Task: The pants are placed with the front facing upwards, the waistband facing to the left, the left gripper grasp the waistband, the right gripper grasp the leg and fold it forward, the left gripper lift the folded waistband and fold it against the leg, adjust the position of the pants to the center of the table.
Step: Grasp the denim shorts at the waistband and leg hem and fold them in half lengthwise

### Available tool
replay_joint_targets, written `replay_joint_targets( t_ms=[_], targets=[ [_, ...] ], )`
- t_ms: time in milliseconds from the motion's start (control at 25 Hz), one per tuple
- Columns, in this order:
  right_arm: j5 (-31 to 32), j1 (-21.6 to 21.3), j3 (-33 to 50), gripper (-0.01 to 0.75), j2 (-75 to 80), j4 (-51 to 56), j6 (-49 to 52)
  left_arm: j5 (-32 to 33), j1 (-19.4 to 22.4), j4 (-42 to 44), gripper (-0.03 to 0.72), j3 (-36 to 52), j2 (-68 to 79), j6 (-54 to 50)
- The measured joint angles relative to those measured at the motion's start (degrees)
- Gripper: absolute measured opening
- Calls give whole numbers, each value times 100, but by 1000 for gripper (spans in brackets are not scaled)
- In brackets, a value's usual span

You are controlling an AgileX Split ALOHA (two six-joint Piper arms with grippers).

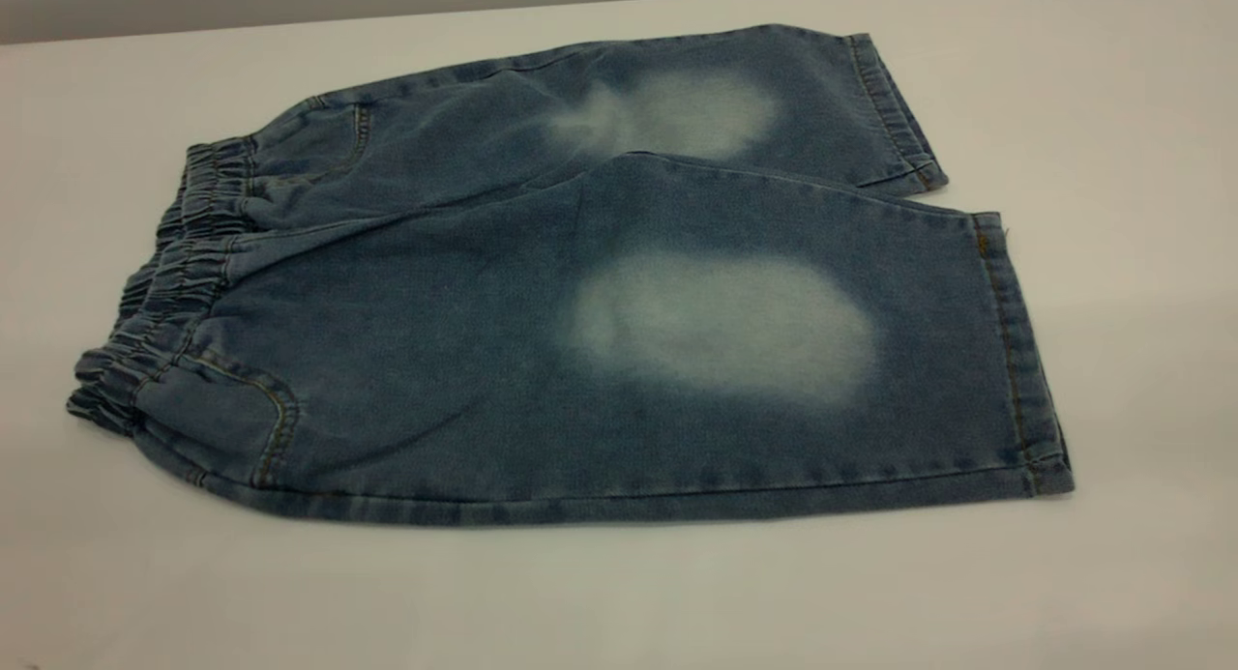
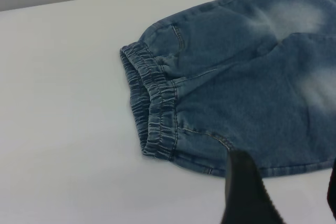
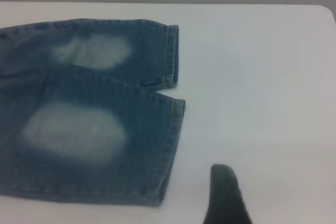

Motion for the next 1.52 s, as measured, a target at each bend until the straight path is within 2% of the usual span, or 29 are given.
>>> replay_joint_targets(
  t_ms=[880,1200,1520],
  targets=[
    [-2,0,0,390,0,87,36,-75,0,-164,350,0,0,-10],
    [-41,5,-202,390,172,613,-359,-767,-6,43,350,-247,636,-570],
    [-770,5,-429,390,1956,929,-790,-1548,-6,99,350,-702,2769,-318]
  ],
)
